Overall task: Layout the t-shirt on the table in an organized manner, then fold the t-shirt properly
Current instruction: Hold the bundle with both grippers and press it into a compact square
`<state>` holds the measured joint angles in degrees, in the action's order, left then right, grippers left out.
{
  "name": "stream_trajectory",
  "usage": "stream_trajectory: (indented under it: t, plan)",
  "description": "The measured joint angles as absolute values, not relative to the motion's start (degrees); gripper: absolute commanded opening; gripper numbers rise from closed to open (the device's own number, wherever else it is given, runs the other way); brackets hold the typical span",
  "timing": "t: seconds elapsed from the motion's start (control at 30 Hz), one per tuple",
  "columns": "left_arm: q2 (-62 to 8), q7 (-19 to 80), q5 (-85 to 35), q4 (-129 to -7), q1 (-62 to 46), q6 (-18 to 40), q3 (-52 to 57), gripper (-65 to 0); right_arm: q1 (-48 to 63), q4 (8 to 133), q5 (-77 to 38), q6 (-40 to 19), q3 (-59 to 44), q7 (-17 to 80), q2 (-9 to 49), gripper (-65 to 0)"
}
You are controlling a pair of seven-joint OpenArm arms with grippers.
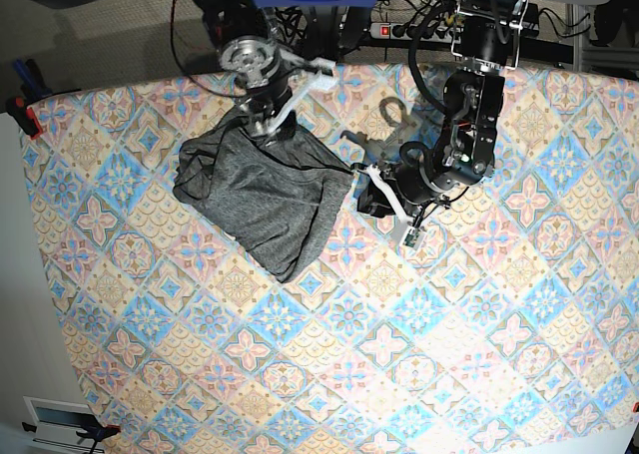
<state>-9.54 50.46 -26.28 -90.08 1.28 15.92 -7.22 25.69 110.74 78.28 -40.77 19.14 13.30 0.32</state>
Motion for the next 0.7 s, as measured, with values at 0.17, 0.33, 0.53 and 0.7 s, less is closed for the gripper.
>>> stream_trajectory:
  t: [0.17, 0.33, 0.53, 0.7]
  plan:
    - [-8.5, 50.5, -26.1, -90.0, 1.3, 15.9, -7.2, -51.8, 25.3, 112.8, 75.0, -40.7, 14.5, 13.5, 0.5, -30.1]
    - [-8.4, 50.4, -26.3, -88.6, 1.3, 16.0, -7.5, -51.8, 23.3, 113.7, 74.9, -40.8, 13.0, 13.1, 0.4, -30.1]
    - [-8.2, 50.6, -25.9, -88.3, 1.5, 15.9, -7.4, -51.8, 23.6, 114.5, 78.7, -40.8, 12.1, 13.1, 0.5, -30.1]
    - [-7.9, 50.6, -25.9, -88.3, 1.5, 15.9, -7.4, -51.8, 20.8, 114.2, 84.6, -41.0, 11.9, 13.3, 0.3, -30.1]
